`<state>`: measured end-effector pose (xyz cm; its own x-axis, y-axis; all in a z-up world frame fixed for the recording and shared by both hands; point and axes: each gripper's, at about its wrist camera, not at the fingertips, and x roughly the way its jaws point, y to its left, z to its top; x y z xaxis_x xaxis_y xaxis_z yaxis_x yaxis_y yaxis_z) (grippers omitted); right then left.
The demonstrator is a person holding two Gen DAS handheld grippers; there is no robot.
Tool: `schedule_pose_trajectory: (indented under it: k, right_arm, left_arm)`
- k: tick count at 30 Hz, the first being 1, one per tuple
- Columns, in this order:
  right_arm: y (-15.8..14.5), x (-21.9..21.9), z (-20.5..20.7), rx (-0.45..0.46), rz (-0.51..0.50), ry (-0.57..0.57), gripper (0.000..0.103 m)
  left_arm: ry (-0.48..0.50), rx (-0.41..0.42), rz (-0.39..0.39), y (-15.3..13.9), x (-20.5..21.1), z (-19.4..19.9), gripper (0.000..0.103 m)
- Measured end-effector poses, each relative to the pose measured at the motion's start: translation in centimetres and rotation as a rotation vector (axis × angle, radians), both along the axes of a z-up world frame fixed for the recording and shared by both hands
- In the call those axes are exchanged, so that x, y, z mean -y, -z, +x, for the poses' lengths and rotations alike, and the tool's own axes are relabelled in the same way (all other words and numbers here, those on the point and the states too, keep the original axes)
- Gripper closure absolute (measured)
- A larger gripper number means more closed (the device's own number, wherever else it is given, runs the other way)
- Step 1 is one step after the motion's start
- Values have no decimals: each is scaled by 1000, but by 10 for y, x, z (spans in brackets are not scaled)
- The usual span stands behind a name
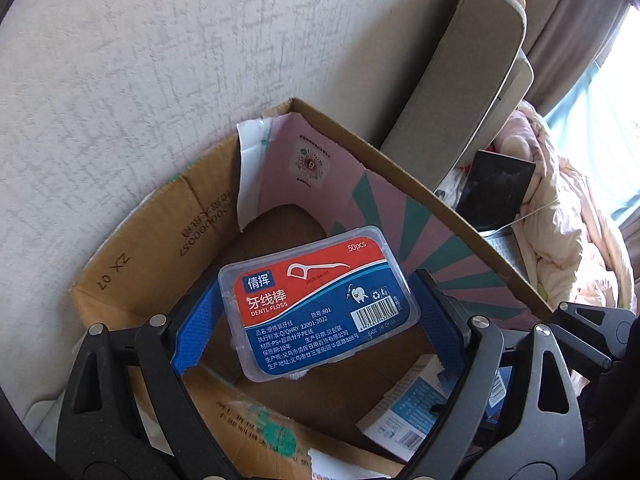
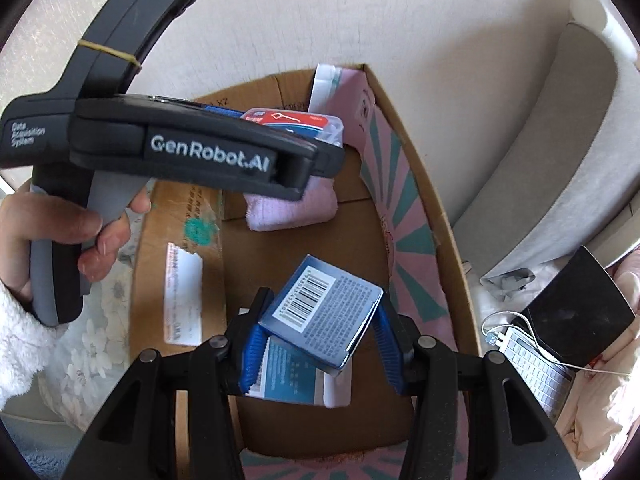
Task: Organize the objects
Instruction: 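Open both tools to drop the floss box and blue box inside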
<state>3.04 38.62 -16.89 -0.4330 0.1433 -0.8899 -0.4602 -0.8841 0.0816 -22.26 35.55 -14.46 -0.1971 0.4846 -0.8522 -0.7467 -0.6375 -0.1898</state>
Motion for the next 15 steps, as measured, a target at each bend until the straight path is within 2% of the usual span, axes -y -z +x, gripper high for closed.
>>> schedule_pose_trajectory:
  k: [9,11,12,14,15]
  right_arm:
    - [5,-2,-10,-1,-12,-8,58]
    - [5,-2,-11,-3,-48,-9,56]
    - [5,-3,-11,-1,-72,-9,52]
    - [3,-1,-8,-14,-75,-6,18]
    - [1,1,-7,-28,-75,-14,9]
  left_arm:
    - [-6,-15,-21,-1,0,-3,14]
    - [-24,-28,-34,-5,1,-5,11]
    - [-33,-19,-50,-5,0,-7,1]
    - [-54,-6,-66,-7,-1,-11,0]
    - [-59,-1,-60,-9,1,-12,0]
